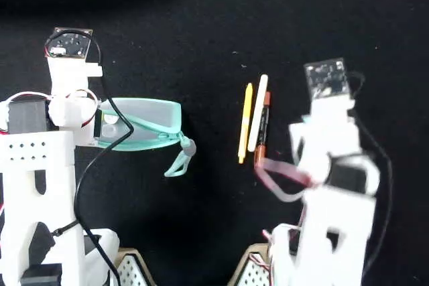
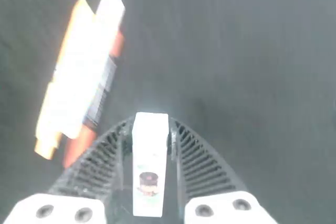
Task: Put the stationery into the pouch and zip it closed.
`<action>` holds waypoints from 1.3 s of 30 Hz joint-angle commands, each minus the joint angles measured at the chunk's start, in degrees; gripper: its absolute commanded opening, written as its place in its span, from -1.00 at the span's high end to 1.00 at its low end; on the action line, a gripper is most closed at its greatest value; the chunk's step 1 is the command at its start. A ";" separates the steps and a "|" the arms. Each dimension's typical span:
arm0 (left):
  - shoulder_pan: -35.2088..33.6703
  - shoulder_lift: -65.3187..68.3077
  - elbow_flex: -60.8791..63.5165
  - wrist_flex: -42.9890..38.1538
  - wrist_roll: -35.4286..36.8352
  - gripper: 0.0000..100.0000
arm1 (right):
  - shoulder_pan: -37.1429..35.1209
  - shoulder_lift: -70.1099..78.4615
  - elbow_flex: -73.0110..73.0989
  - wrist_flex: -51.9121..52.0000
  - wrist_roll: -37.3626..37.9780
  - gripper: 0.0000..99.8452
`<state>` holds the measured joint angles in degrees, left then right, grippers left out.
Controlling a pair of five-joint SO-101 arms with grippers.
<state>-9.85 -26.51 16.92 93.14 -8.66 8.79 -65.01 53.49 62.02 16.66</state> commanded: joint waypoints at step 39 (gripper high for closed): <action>-0.13 0.79 3.03 -0.26 0.53 0.94 | -65.41 -31.87 28.79 -56.53 0.53 0.98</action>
<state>-9.85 -26.51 16.92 93.14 -8.66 -56.70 -99.82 81.80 10.86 14.11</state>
